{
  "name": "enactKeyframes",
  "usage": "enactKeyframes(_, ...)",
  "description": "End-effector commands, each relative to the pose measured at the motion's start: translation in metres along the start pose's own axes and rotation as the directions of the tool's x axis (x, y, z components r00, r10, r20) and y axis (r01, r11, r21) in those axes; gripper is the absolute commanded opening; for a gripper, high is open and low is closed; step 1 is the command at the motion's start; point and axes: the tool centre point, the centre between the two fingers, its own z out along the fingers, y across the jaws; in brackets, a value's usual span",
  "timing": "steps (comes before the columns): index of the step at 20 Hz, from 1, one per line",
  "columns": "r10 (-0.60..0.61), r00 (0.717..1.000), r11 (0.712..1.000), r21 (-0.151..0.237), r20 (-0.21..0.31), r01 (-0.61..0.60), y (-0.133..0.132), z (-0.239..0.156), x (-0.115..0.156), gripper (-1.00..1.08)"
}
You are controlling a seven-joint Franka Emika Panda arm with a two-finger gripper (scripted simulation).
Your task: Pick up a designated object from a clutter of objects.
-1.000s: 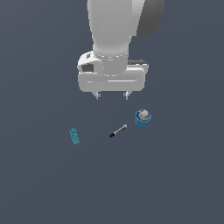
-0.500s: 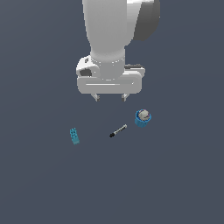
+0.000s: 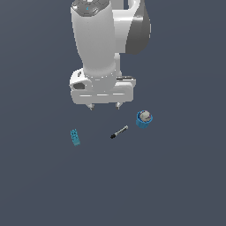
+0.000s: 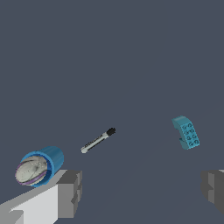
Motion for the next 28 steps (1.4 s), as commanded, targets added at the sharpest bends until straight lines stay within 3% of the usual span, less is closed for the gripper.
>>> enactKeyframes(1,-0.023,1.000,1.000,0.000,-0.001,0.023,0.012,0.013,0.003,1.00)
enactKeyframes(13,-0.177,0.984,0.984,-0.010,-0.007,0.177,0.092,0.096,0.011,1.00)
enactKeyframes(21,-0.277,0.961,0.961,-0.023,-0.005,0.277,0.146,0.153,0.002,1.00)
enactKeyframes(28,-0.335,0.942,0.942,-0.032,0.001,0.335,0.176,0.187,-0.009,1.00)
